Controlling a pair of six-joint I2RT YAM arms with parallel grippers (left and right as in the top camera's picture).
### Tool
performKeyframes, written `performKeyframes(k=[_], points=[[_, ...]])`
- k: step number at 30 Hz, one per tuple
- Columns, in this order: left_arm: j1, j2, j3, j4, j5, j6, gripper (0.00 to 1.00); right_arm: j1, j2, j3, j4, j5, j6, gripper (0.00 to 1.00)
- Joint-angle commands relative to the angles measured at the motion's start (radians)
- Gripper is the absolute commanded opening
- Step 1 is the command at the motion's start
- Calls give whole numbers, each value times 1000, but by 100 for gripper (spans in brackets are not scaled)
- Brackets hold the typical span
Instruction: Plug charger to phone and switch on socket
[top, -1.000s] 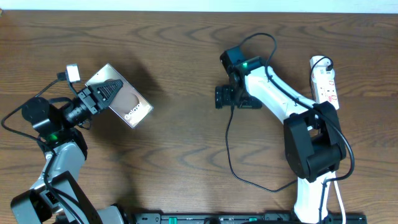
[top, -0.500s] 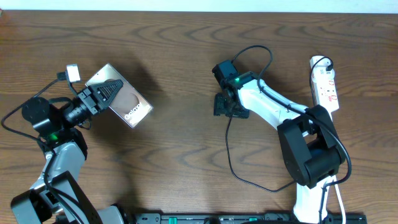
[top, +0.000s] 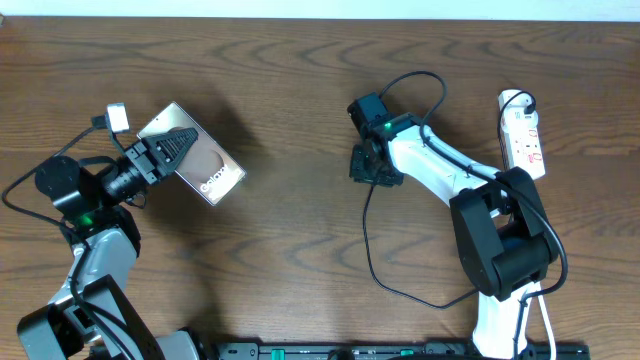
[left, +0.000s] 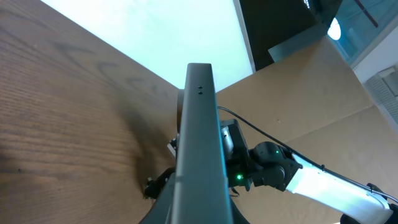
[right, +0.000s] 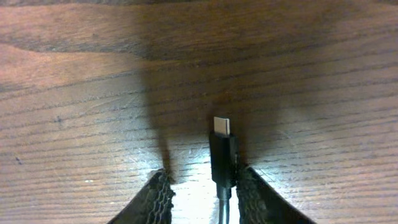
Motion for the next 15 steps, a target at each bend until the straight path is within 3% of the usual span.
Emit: performKeyframes(k=[1, 10, 12, 15], points=[[3, -5, 9, 6, 18, 13, 7, -2, 10, -21, 1, -17, 5, 3], [3, -5, 9, 5, 20, 13, 7, 5, 10, -21, 12, -218, -73, 1], [3, -5, 9, 5, 20, 13, 8, 5, 10, -21, 63, -379, -193, 1], [3, -5, 9, 5, 20, 13, 7, 5, 10, -21, 171, -783, -465, 1]])
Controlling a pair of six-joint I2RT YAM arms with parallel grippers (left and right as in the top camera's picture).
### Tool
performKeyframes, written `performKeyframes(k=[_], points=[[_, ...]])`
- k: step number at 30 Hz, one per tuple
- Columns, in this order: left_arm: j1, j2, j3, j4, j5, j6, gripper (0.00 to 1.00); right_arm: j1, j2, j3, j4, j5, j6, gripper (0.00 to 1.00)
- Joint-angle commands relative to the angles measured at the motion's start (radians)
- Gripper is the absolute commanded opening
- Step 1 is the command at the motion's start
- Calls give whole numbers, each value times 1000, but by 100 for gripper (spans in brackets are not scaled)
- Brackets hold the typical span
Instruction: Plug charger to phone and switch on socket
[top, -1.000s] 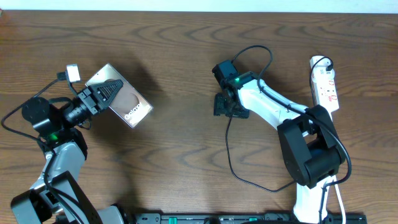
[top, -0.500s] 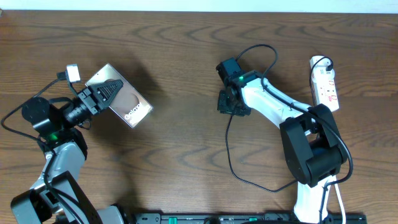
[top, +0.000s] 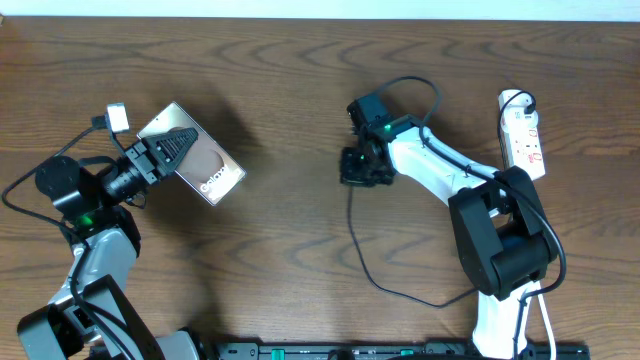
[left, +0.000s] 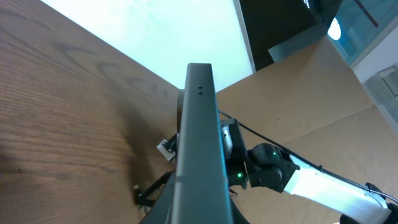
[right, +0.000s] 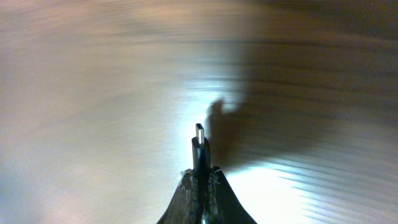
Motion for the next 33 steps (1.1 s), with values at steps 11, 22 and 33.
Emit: performKeyframes(k=[11, 22, 33], points=[[3, -5, 9, 6, 20, 12, 8, 37, 8, -4, 124, -1011, -773, 1], [3, -5, 9, 6, 19, -14, 7, 117, 8, -4, 160, -1099, -838, 1], [-49, -5, 9, 6, 35, -22, 8, 151, 8, -4, 359, -1064, -602, 1]])
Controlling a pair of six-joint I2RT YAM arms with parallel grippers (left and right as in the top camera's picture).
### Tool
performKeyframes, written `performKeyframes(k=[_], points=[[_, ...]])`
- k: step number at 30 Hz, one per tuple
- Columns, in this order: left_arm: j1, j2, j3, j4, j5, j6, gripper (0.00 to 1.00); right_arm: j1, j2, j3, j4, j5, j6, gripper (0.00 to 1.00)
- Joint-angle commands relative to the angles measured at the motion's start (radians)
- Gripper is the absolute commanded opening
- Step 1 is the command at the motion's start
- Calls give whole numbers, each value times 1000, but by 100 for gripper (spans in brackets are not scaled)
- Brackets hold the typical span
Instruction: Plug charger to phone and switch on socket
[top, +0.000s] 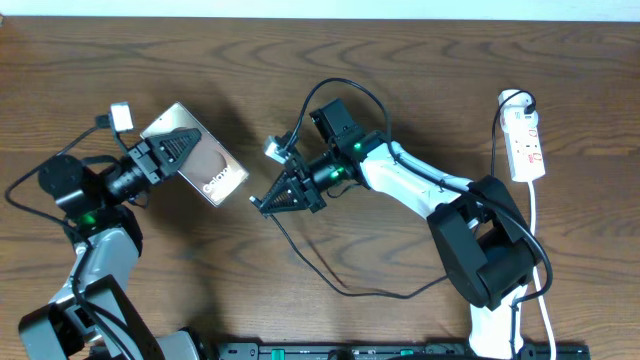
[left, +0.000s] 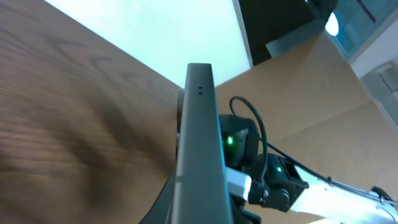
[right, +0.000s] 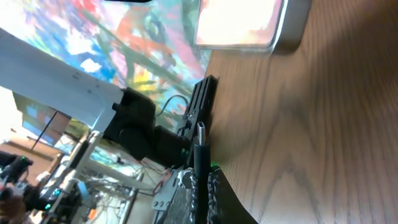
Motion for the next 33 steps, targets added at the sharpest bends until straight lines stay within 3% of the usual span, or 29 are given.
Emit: performKeyframes(k=[1, 6, 33], points=[[-34, -5, 9, 6, 30, -14, 8, 8, 6, 0, 61, -13, 128, 1], [-55, -5, 9, 6, 30, -14, 8, 8, 6, 0, 91, 41, 228, 1], [-59, -5, 10, 17, -5, 21, 7, 36, 5, 0, 91, -5, 218, 1]])
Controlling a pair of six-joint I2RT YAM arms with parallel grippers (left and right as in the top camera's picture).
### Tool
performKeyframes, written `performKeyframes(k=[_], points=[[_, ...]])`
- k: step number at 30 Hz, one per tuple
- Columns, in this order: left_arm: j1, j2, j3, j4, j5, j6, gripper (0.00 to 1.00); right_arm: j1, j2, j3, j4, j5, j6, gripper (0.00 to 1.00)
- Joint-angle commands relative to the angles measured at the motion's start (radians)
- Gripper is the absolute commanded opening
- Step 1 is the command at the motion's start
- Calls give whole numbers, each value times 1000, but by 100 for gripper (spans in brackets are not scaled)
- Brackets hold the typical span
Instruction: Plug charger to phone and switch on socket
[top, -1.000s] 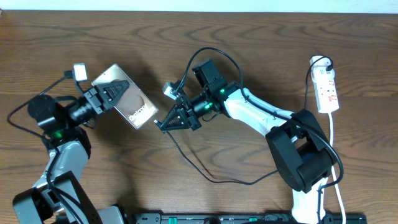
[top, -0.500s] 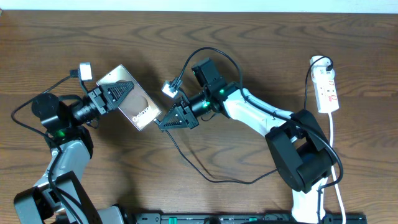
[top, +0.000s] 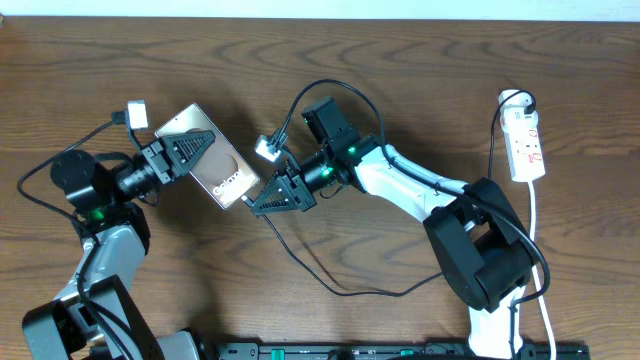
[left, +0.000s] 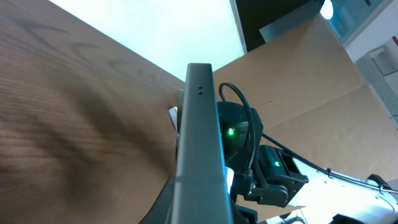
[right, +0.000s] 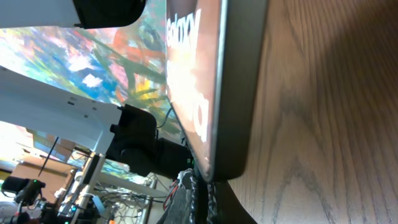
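Note:
The phone (top: 215, 165), silver with "Galaxy" on its screen, is held tilted off the table with my left gripper (top: 195, 148) shut on its upper part. The left wrist view shows it edge-on (left: 199, 118) between the fingers of the left gripper (left: 199, 208). My right gripper (top: 258, 205) is shut on the black charger plug, pressed up to the phone's lower end (right: 233, 93). In the right wrist view the plug tip disappears under that end, just above the right gripper (right: 202, 190); whether it is seated cannot be told. The white socket strip (top: 523, 135) lies far right.
The black charger cable (top: 330, 285) loops from the right gripper across the wooden table (top: 330, 60) toward the right arm's base. A white lead runs down from the socket strip along the right edge. The left arm's base (top: 75, 175) sits at far left.
The left gripper has brought the phone a little to the right. The plug in the right gripper, then a short gap from the phone's lower end, now meets it, with its tip hidden.
The plug first lay on the table between the right gripper's open fingers, while the left gripper held the phone up. Then the right gripper was shut on the plug. Later it held the plug near the phone, and now against the phone's lower end.

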Motion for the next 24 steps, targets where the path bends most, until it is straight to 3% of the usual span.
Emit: performKeyframes(k=[1, 10, 24], points=[[-4, -5, 10, 14, -13, 13, 7, 9, 5, 0, 1, -37, 3, 1], [-4, -5, 10, 14, -13, 13, 7, 8, 5, 0, 36, -103, 3, 1], [-4, -6, 10, 14, -6, -37, 7, 4, 5, 0, 20, -50, 15, 1]])
